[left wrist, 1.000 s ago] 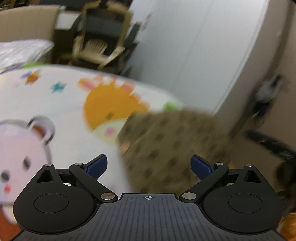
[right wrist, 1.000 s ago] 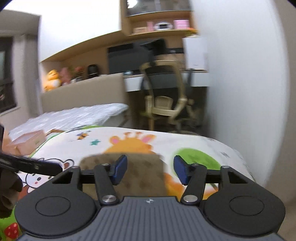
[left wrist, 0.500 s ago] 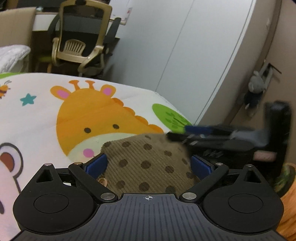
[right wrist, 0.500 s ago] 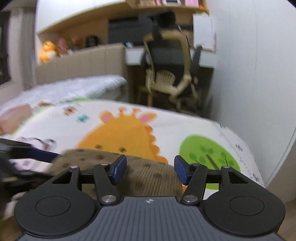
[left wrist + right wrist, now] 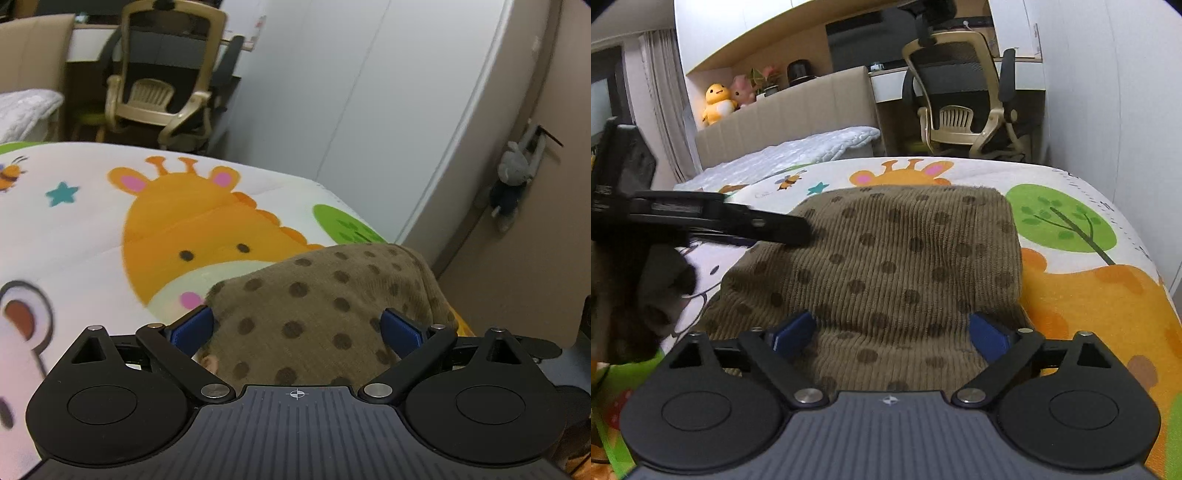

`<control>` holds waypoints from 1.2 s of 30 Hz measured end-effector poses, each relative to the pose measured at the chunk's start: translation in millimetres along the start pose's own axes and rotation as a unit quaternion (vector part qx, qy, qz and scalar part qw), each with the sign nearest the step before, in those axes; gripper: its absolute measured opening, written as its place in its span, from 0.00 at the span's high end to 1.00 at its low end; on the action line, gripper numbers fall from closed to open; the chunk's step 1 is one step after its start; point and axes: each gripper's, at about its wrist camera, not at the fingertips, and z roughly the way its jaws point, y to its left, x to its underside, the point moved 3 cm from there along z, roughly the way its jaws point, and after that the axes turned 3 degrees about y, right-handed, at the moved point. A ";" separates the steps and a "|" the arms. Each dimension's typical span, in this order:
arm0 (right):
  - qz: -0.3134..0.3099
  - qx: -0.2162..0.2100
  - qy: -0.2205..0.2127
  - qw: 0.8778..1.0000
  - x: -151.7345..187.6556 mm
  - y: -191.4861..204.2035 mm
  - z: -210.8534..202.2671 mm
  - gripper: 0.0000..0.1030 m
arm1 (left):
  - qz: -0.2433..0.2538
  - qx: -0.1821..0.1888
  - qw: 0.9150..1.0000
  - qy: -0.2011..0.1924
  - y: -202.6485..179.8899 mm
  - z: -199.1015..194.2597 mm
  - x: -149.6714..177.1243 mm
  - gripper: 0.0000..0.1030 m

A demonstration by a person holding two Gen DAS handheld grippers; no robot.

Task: Fold clothes
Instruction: 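Open both grippers and press the folded dress bundle flat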

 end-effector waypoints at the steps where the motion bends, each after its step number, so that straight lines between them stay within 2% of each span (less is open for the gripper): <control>1: -0.001 0.001 -0.002 1.000 -0.1 -0.1 -1.2 0.09 | -0.013 -0.001 1.000 0.004 3.3 -4.2 2.6 0.03; 4: 0.009 0.007 -0.002 1.000 -0.6 -3.9 0.2 0.00 | -0.032 0.002 0.999 0.009 7.0 -25.8 21.7 0.03; 7: 0.018 0.009 0.001 1.000 -1.8 -6.4 3.4 0.00 | -0.018 0.002 1.000 0.011 -1.0 -51.7 44.8 0.03; 13: 0.022 0.016 -0.009 1.000 3.1 -5.6 0.7 0.00 | 0.080 -0.005 0.997 0.014 -47.1 -77.3 84.1 0.03; 18: 0.033 0.020 -0.021 0.999 5.4 -7.3 -3.3 0.00 | 0.164 -0.012 0.986 0.016 -86.8 -97.4 116.4 0.03; 20: 0.039 0.018 -0.020 0.999 5.4 -9.2 -2.7 0.00 | 0.165 -0.012 0.986 0.016 -92.8 -98.7 125.8 0.06; 21: 0.043 0.017 -0.019 0.999 5.4 -10.2 -2.6 0.00 | 0.167 -0.018 0.986 0.016 -94.5 -98.1 129.7 0.11; 22: 0.046 0.016 -0.019 0.999 5.5 -11.2 -2.5 0.00 | 0.172 -0.029 0.985 0.017 -95.5 -95.7 132.3 0.33; 23: 0.049 0.016 -0.020 0.998 5.7 -12.3 -2.6 0.00 | 0.178 -0.042 0.983 0.020 -96.0 -92.5 134.3 0.43; 28: 0.065 0.017 -0.025 0.997 7.0 -17.4 -3.7 0.00 | 0.185 -0.076 0.980 0.019 -91.4 -78.2 133.3 0.42; 30: 0.072 0.017 -0.027 0.997 7.5 -19.5 -4.1 0.00 | 0.201 -0.083 0.976 0.015 -95.0 -72.9 133.1 0.46; 32: 0.078 0.018 -0.029 0.996 8.0 -21.6 -4.5 0.00 | 0.208 -0.088 0.974 0.011 -99.1 -72.2 132.5 0.73; 33: 0.081 0.018 -0.030 0.996 8.3 -22.6 -4.8 0.00 | 0.210 -0.093 0.973 0.008 -100.9 -72.8 131.4 0.76; 34: 0.085 0.018 -0.031 0.996 8.5 -23.6 -5.0 0.00 | 0.201 -0.086 0.976 0.004 -102.4 -77.2 129.5 0.80; 35: 0.088 0.018 -0.032 0.995 8.8 -24.7 -5.2 0.00 | 0.189 -0.073 0.979 0.000 -103.6 -83.4 127.3 0.88; 36: 0.090 0.018 -0.032 0.995 8.7 -25.6 -5.1 0.00 | 0.176 -0.061 0.983 -0.004 -104.9 -89.6 125.0 0.89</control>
